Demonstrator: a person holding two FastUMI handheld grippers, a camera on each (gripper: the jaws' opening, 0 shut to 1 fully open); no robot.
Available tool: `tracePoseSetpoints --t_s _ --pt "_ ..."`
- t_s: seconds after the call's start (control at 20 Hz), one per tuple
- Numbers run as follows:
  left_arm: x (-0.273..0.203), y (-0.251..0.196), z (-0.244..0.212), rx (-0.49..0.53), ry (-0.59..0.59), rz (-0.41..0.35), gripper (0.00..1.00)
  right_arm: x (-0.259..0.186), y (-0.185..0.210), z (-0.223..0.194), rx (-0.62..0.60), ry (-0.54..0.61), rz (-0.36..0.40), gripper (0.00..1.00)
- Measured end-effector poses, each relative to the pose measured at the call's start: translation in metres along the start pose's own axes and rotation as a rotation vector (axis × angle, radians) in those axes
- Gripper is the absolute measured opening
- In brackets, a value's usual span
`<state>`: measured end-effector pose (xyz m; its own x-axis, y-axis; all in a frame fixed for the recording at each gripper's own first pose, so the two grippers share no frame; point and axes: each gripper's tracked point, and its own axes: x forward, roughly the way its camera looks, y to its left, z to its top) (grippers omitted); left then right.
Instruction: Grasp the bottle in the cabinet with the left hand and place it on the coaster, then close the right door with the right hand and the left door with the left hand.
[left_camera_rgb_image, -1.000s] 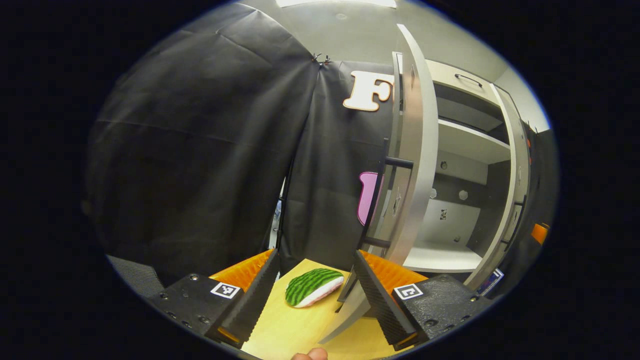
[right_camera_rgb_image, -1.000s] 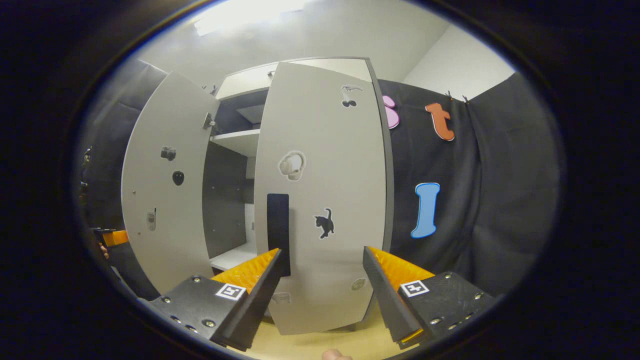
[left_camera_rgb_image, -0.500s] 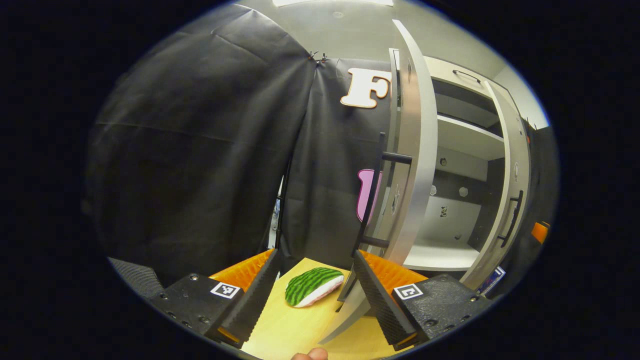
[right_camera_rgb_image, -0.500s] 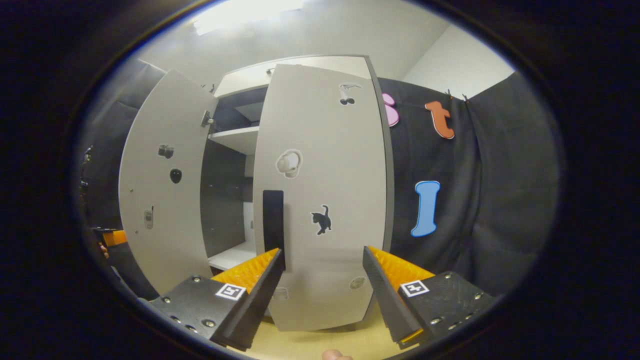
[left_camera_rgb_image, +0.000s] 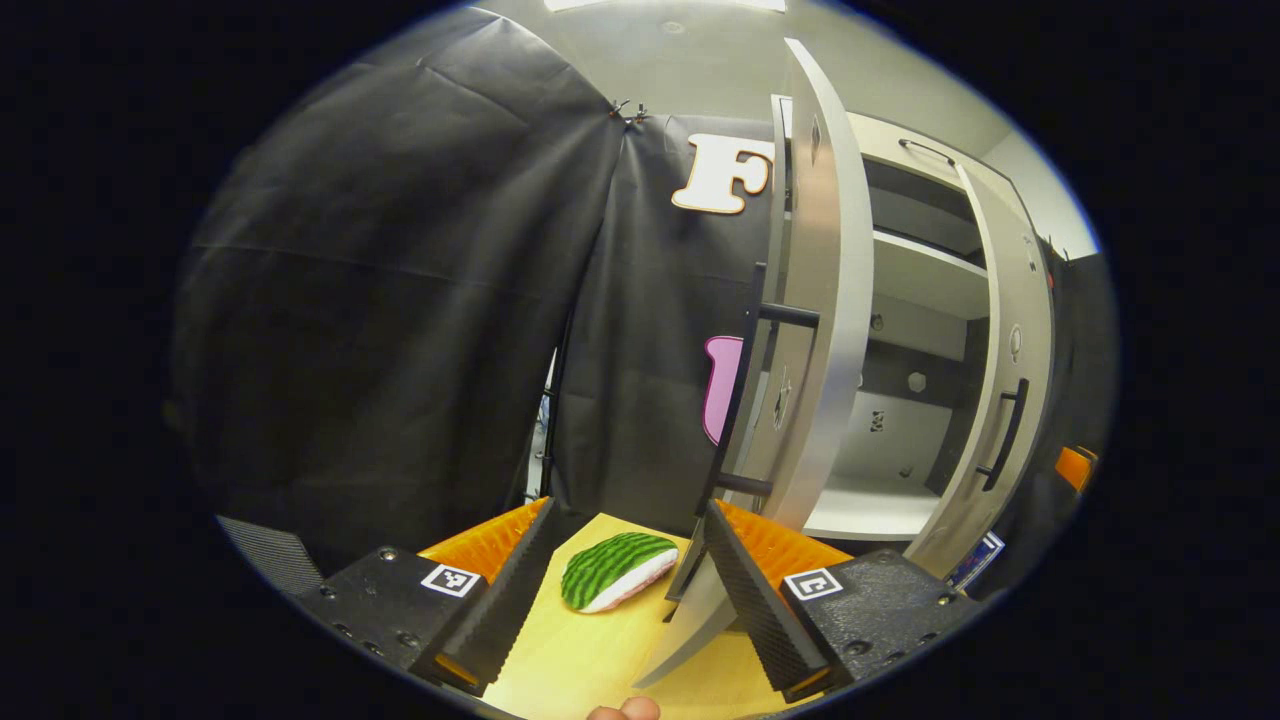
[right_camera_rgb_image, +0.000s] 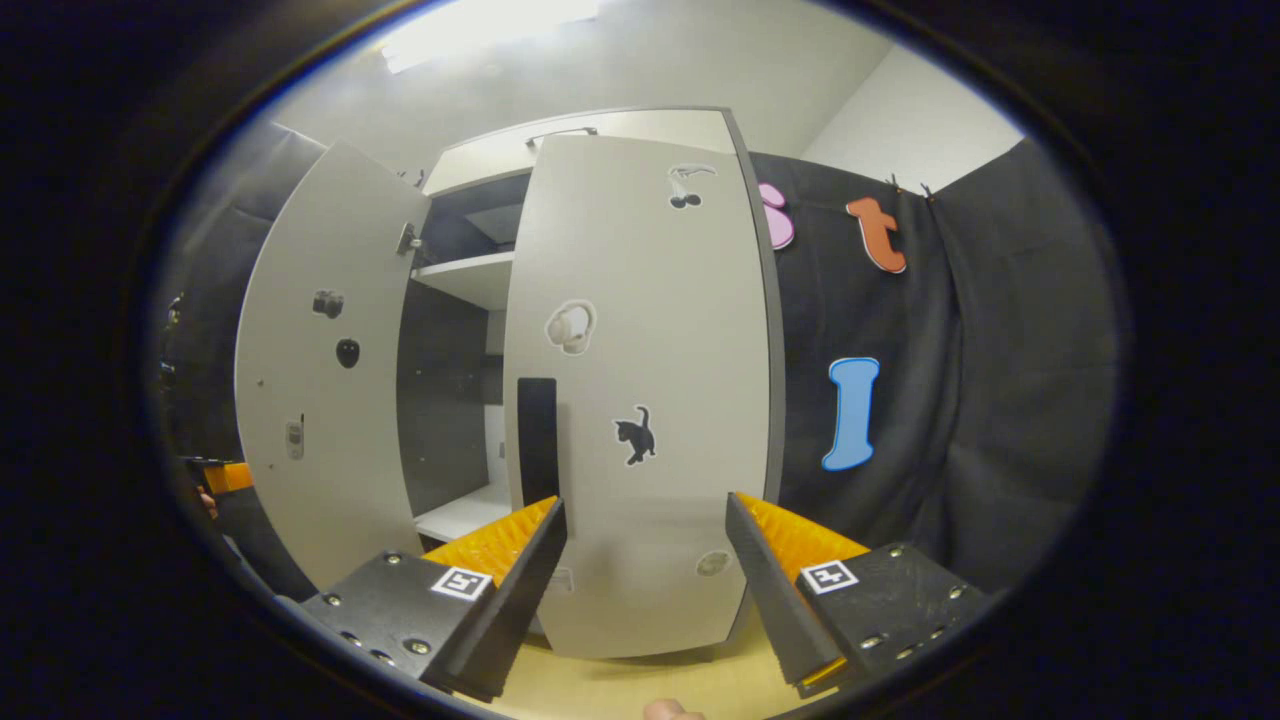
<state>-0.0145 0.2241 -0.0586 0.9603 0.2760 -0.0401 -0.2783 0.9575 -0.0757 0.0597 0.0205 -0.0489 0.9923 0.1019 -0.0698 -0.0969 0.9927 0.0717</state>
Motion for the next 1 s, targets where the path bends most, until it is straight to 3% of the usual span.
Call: tracePoseSetpoints --t_s 0.35,0.75,0.95,1.0 --pt "-0.004 -0.051 -0.010 -0.009 0.025 -0.130 0.95 -0.002 -0.003 0.000 0.000 -0.002 0.004 0.93" --pt "-0.002 -0.120 -0.023 0.016 0.051 -0.290 0.95 -0.015 -0.031 0.001 -0.001 -0.006 -0.057 0.93" --pt "0.001 -0.137 -0.027 0.009 0.061 -0.322 0.92 -0.020 -0.044 0.002 0.003 -0.006 -0.088 0.93" --pt "0.002 -0.140 -0.027 0.004 0.062 -0.330 0.95 -0.021 -0.046 0.002 0.004 -0.007 -0.092 0.93"
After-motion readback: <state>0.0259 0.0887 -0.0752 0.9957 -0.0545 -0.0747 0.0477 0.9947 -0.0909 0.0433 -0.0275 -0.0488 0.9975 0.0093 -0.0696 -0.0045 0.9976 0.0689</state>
